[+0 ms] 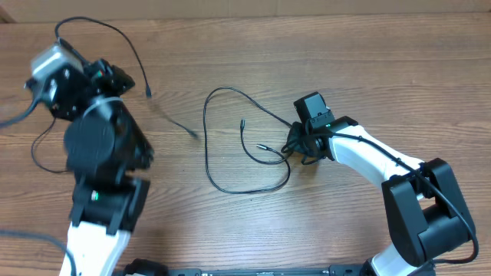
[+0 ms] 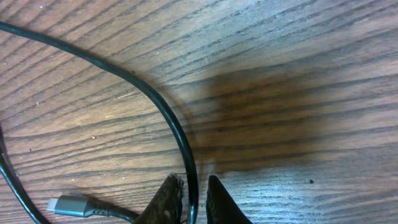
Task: Untangle cables
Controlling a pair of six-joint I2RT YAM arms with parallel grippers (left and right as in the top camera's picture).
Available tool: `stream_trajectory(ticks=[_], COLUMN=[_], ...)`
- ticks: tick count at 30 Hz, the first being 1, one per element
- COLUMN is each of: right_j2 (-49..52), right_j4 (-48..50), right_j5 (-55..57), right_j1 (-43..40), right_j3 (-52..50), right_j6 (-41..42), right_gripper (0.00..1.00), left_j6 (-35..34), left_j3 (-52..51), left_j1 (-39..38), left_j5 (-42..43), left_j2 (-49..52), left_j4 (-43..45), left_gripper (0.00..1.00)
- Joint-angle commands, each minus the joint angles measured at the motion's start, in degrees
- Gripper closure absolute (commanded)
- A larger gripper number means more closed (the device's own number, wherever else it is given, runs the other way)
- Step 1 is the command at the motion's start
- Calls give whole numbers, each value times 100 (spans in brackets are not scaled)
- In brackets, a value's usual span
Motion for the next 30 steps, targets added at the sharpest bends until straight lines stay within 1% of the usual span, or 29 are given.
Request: stream_trajectory(ticks=[1,4,6,9,12,16,20,21,22,24,25,26,27,28,30], right_j2=[-96,-96,-96,-96,-96,-96,-96,-96,-96,-96,-96,-96,-96,-96,-96], right_j4=[35,33,33,33,33,39,55,57,57,57,55,55,52,52,55], right_j5=[76,76,76,76,76,76,76,74,74,74,74,76,76,76,76], right_j1=[-11,-11,-11,-11,-11,-11,-11,-11,-11,-11,-11,-11,-11,-11,-11], right_j3=[116,116,116,116,116,116,116,116,116,116,116,116,116,116,116], right_j6=[0,-2,0,-11,-20,-20,-17,-17,-17,-17,-20,-20,-20,-20,-20], right_gripper=[87,87,87,87,87,87,87,87,87,87,87,87,87,87,87], left_j6=[-369,-1176,-1585,-1969,-2065,-2065,-2065,-2063,-2063,-2061,-2061,-2061,-2059,-2059,-2061], left_j3=[-15,-15,-15,-15,-15,-15,-2,26,48,114,142,186,247,315,470], left_j1=[496,1010,1436,2100,2726,3316,3751,3832,3875,3947,3960,3963,3954,3923,3838], left_j5=[-44,376,922,1759,2356,2444,2516,2621,2706,2973,3117,3259,3383,3475,3558], left_j2=[667,1217,1593,2096,2527,2872,2889,2889,2889,2885,2881,2870,2868,2855,2826], left_j4=[-841,-1829,-2267,-2708,-3021,-3324,-3357,-3355,-3357,-3364,-3359,-3362,-3370,-3394,-3499], left_gripper=[96,96,96,96,96,96,96,92,81,53,31,17,7,1,0])
